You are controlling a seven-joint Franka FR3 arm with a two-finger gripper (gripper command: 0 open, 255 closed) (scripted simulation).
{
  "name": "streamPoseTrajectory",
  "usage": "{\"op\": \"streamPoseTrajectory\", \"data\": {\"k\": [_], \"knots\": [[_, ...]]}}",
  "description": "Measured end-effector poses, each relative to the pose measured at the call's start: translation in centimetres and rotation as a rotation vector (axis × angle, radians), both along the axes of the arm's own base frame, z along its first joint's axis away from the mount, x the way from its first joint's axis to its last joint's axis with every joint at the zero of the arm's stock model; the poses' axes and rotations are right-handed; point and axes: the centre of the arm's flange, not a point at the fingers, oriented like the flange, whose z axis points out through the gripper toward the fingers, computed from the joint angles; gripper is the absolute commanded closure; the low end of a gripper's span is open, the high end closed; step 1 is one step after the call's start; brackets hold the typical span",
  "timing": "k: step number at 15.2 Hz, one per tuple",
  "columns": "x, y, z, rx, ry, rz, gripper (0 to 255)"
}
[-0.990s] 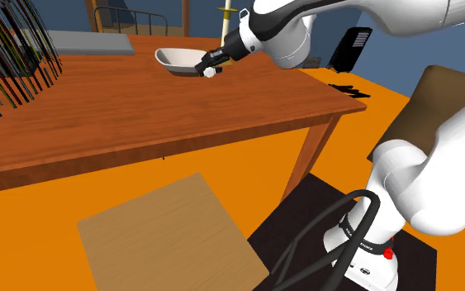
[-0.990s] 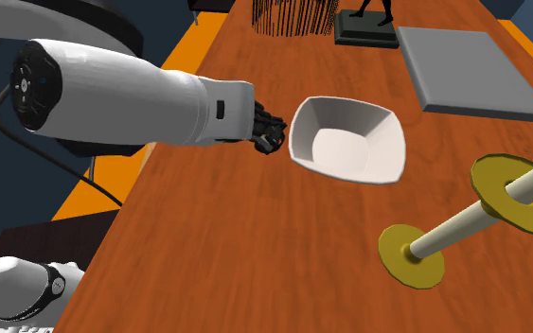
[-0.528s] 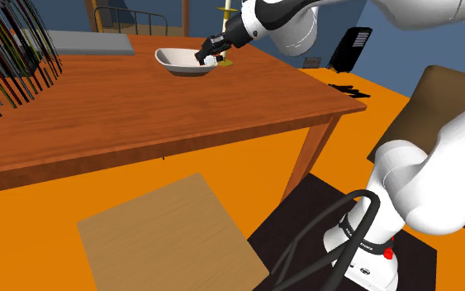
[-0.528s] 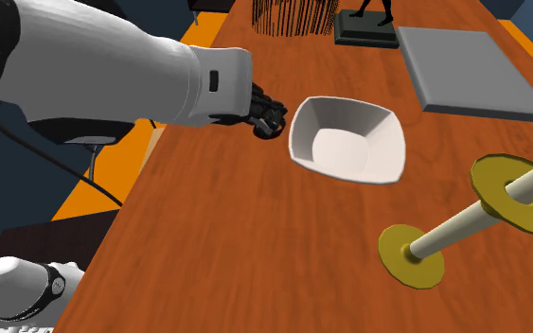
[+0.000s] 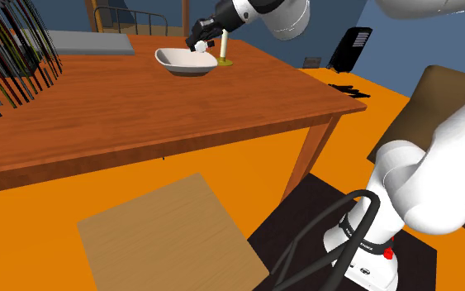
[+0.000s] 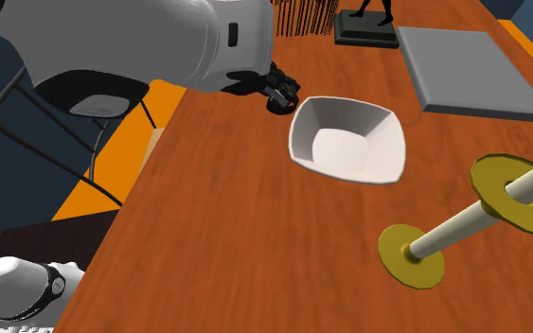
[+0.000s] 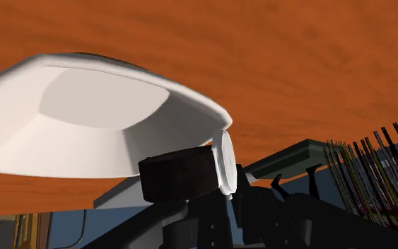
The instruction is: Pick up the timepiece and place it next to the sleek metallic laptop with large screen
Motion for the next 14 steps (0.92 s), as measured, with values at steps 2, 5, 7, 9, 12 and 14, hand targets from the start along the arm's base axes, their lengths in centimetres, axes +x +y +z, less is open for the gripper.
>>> {"op": "streamPoseTrajectory", "data": {"k": [2,5,7,9,12,14], "knots": [[2.2,1.0,-0.2,-0.001,0.001,0.0,255],[5.4,2.7,-0.1,0.0,0.001,0.0,255],[7.5,4.1,-0.3,-0.001,0.001,0.0,255],[10.2,5.8,-0.2,-0.001,0.001,0.0,255],[13.0,7.6,0.1,-0.001,0.0,0.0,255],[15.5,9.0,0.1,0.0,0.0,0.0,255]]}}
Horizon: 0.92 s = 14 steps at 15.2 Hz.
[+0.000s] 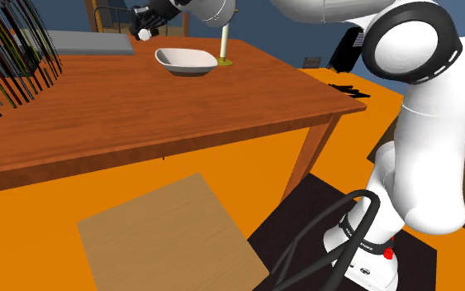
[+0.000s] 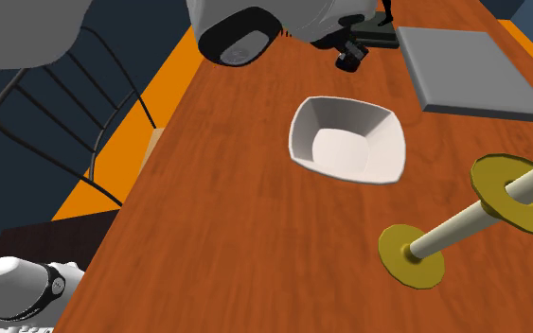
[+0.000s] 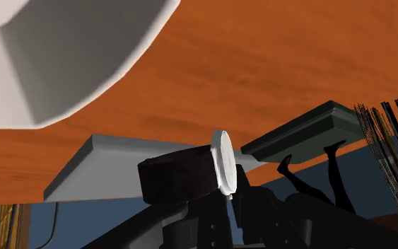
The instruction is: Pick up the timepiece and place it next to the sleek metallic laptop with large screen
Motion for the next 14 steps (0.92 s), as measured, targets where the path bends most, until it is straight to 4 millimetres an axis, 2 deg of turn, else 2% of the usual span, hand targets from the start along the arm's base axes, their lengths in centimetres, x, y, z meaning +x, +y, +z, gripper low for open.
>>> {"op": "streamPoseTrajectory", "data": {"k": [5,6,14], "knots": [[6.3,3.0,0.0,0.0,0.0,0.0,255],[6.9,3.4,0.0,-0.001,0.001,0.0,255],[7.5,4.0,-3.6,0.0,0.001,0.001,255]]}}
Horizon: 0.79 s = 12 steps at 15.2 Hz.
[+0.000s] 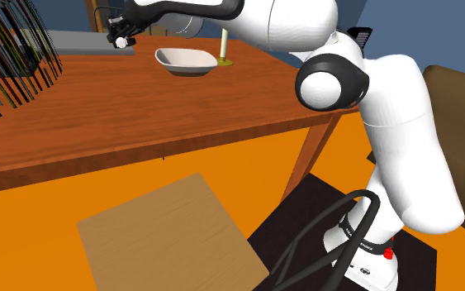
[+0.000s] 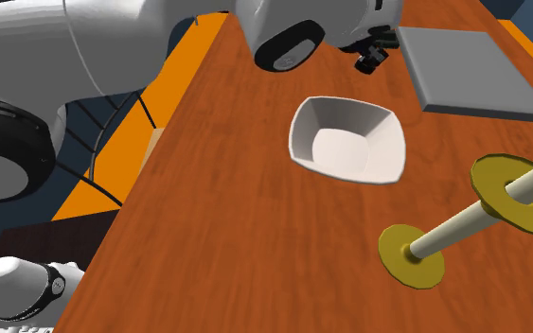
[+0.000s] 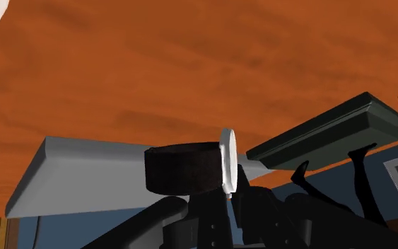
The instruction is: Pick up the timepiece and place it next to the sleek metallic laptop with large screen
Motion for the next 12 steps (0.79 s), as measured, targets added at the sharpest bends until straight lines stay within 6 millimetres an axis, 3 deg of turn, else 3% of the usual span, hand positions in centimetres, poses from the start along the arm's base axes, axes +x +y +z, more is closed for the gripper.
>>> {"op": "streamPoseTrajectory", "data": {"k": [12], "knots": [[0.0,-0.1,-5.7,0.0,0.0,0.0,255]]}}
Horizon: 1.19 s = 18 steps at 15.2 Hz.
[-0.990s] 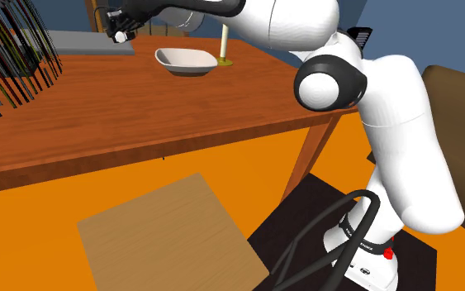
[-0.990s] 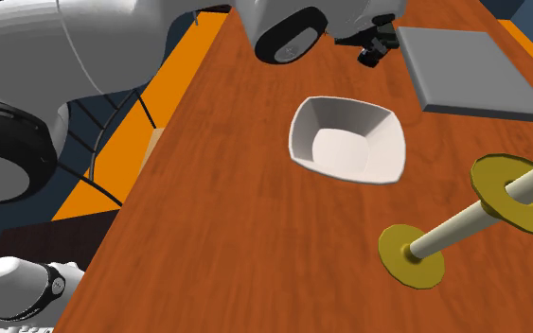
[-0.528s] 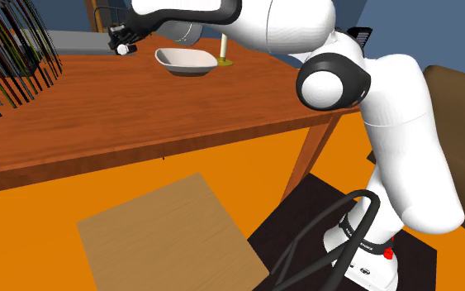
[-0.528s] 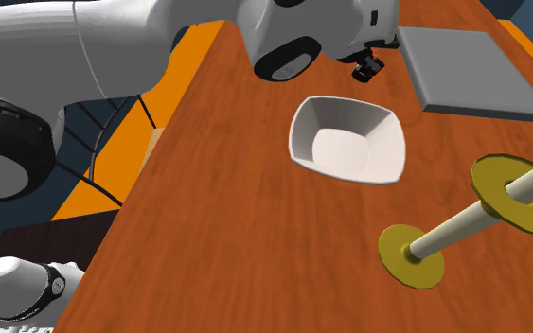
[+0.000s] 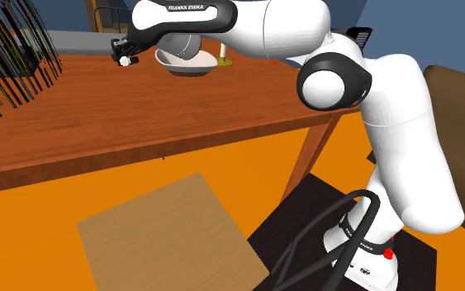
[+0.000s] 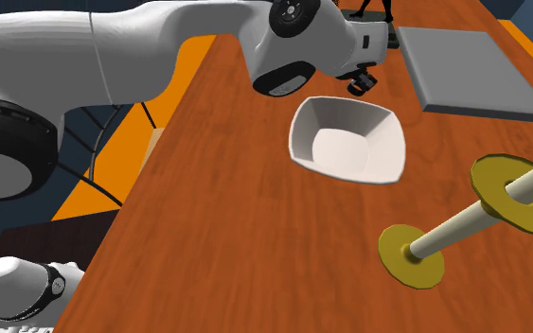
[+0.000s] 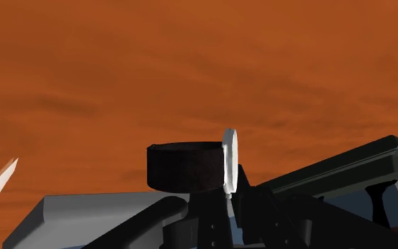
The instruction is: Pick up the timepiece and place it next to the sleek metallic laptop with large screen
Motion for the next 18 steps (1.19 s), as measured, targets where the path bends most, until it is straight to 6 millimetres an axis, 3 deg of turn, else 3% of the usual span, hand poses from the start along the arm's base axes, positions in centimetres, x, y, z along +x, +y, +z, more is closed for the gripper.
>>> {"op": "streamPoseTrajectory", "data": {"k": [4,5,11,15,18], "knots": [[0.0,0.1,-0.1,0.0,0.0,0.0,255],[0.0,0.1,-0.1,0.0,0.0,0.0,0],[0.0,0.1,-0.1,0.0,-0.001,0.0,0],[-2.7,-1.2,2.3,0.0,-0.001,0.0,0],[-3.4,-1.7,2.9,0.0,-0.001,0.0,0]]}}
